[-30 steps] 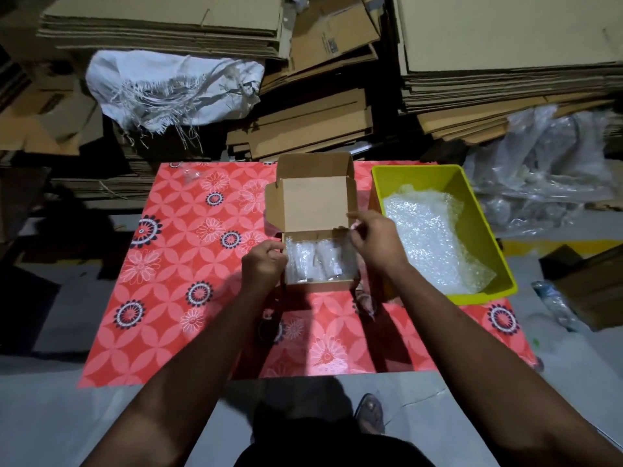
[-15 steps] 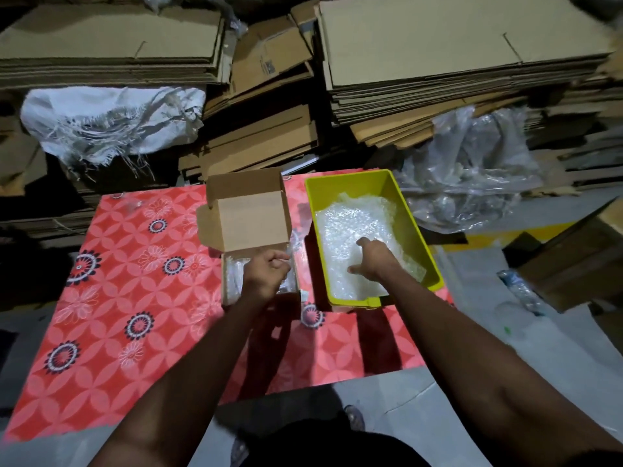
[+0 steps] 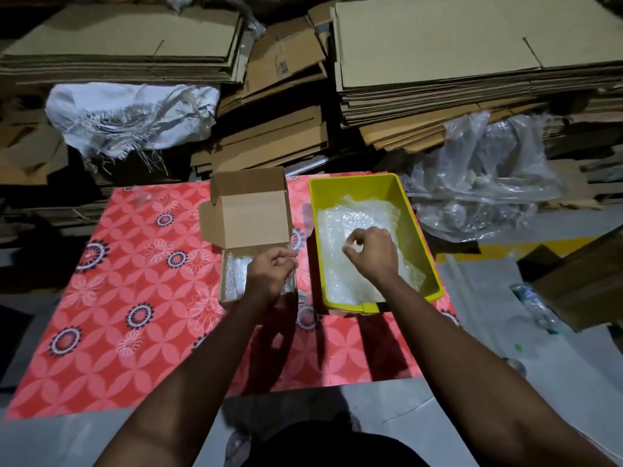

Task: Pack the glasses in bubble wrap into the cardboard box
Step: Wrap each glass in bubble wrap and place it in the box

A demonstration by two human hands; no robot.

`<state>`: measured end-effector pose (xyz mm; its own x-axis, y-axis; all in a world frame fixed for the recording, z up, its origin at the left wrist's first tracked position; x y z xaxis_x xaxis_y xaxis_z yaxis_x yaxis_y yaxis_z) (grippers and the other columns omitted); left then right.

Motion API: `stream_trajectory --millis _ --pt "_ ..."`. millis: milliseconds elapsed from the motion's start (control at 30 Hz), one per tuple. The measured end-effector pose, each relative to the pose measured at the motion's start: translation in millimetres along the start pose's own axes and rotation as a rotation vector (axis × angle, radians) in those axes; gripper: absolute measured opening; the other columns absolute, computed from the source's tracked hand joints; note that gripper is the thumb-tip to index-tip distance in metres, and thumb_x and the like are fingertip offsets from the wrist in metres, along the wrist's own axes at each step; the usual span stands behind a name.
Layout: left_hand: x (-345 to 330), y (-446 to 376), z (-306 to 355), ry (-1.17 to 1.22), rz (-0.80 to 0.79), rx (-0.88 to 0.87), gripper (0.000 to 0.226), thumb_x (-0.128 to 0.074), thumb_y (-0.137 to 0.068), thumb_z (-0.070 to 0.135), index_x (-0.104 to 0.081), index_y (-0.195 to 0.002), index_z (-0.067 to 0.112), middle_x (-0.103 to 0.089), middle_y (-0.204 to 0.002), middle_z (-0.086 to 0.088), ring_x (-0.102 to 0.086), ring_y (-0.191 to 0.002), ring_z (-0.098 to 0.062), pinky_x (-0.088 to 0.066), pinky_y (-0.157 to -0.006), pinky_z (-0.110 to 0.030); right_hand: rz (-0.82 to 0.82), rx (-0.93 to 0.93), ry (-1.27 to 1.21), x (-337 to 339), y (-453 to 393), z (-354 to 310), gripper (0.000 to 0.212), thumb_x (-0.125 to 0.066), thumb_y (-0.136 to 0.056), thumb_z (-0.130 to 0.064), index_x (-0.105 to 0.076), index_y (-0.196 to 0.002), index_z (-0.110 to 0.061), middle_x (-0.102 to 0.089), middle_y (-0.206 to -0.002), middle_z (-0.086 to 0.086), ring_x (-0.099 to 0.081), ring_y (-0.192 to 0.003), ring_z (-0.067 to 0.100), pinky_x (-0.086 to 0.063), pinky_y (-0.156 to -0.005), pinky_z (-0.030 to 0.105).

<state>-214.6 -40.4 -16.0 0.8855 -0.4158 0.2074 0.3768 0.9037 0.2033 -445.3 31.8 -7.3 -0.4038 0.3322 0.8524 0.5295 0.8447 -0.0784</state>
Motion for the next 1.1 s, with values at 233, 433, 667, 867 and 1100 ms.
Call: stream_trajectory --millis 233,433,667,867,1100 --pt "3.0 12.0 37.0 0.372 -0.185 0.021 0.035 -0.07 -0.09 0.034 -0.064 -0.121 0.019 -0.071 -0.12 -0.004 -0.063 -0.107 -0.014 -0.048 -0.09 -0.028 0.082 0.28 -0.471 33.5 35.8 -88.3 0.014 -0.076 -0.083 -0.035 -0.063 -0.083 -0.034 -0.065 -0.098 -0.014 -0.056 -0.105 0.013 -0.042 -0.093 0.037" --pt "43.3 33.2 57.6 0.561 -0.262 -0.003 0.02 -0.045 -0.104 0.01 -0.063 -0.111 0.007 -0.076 -0.09 0.003 -0.072 -0.081 -0.005 -0.056 -0.069 -0.018 -0.09 0.316 -0.707 32.3 54.0 -149.8 0.025 -0.079 -0.081 -0.02 -0.054 -0.078 -0.02 -0.059 -0.08 -0.012 -0.045 -0.064 0.002 -0.037 -0.063 0.022" --pt "123.7 37.2 55.7 0.549 -0.109 -0.047 0.014 -0.064 -0.092 0.008 -0.061 -0.106 0.005 -0.068 -0.093 -0.008 -0.063 -0.084 -0.023 -0.056 -0.078 -0.035 0.0 0.247 -0.785 21.9 68.1 -188.8 0.033 -0.085 -0.073 -0.011 -0.054 -0.082 -0.018 -0.065 -0.086 -0.005 -0.063 -0.083 0.014 -0.049 -0.076 0.035" --pt "159.7 45.6 65.7 0.494 -0.068 -0.099 0.023 -0.057 -0.097 0.003 -0.06 -0.118 -0.009 -0.073 -0.085 -0.002 -0.07 -0.075 -0.01 -0.057 -0.067 -0.024 -0.226 -0.115 -1.202 -0.9 80.0 -199.2 0.065 -0.089 -0.067 -0.043 -0.058 -0.119 -0.021 -0.064 -0.121 0.004 -0.065 -0.096 0.014 -0.051 -0.078 0.033" --pt "184.3 45.0 74.0 0.368 0.017 -0.155 0.01 -0.068 -0.09 0.005 -0.066 -0.098 -0.002 -0.068 -0.09 -0.009 -0.063 -0.086 -0.018 -0.052 -0.087 -0.035 -0.61 -0.086 -1.162 -13.9 88.5 -218.6 0.007 -0.074 -0.086 -0.019 -0.07 -0.086 -0.013 -0.065 -0.076 0.001 -0.056 -0.062 0.011 -0.043 -0.06 0.026"
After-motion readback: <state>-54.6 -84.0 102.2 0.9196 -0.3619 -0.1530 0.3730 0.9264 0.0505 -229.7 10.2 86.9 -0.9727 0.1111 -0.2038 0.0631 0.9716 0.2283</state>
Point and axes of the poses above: each hand's wrist, its own y-axis away from the middle knuckle, its own x-axis out of the back of the hand, z = x × y, the point moved 5 cm from there along -y, towards the middle knuckle
